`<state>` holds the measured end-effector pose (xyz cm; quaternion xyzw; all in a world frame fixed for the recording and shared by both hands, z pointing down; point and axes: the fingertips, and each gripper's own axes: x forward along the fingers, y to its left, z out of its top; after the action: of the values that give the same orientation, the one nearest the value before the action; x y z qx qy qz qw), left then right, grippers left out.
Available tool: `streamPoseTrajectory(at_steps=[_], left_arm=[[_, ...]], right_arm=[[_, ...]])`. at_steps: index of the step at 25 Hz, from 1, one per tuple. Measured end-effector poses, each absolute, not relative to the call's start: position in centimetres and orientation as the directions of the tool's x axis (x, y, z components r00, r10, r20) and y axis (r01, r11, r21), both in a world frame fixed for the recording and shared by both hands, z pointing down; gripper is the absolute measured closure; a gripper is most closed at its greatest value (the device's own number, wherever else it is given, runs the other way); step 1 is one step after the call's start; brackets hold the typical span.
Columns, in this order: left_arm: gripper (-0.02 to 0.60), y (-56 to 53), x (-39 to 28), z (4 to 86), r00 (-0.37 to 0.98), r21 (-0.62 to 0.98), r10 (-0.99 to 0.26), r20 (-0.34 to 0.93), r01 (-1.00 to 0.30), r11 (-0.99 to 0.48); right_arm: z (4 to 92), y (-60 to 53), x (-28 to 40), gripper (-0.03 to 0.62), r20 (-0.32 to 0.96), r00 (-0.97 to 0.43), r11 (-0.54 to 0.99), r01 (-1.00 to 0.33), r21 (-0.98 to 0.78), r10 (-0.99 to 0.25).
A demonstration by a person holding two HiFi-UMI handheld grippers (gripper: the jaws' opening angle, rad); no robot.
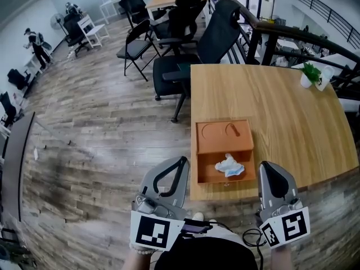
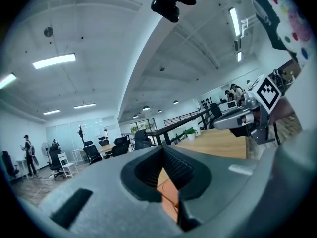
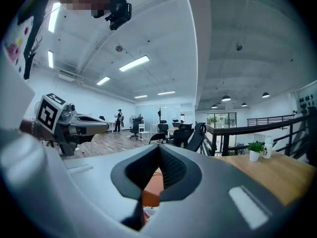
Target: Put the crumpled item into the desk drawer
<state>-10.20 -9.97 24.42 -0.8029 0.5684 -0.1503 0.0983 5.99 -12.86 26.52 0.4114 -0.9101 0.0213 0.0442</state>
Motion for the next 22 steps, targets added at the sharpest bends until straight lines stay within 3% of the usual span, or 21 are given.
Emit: streamPoseTrajectory(at_steps=[22], left_arm=[[0.583,-10.2,-10.3,25.3,0.318,-0.292,-0.939,0.134,-0.892,-0.344]], right_arm=[[26.4,-12.8,4.6,0.591,0.112,-0.679,0.686,-0.726,0.05,-0.726]])
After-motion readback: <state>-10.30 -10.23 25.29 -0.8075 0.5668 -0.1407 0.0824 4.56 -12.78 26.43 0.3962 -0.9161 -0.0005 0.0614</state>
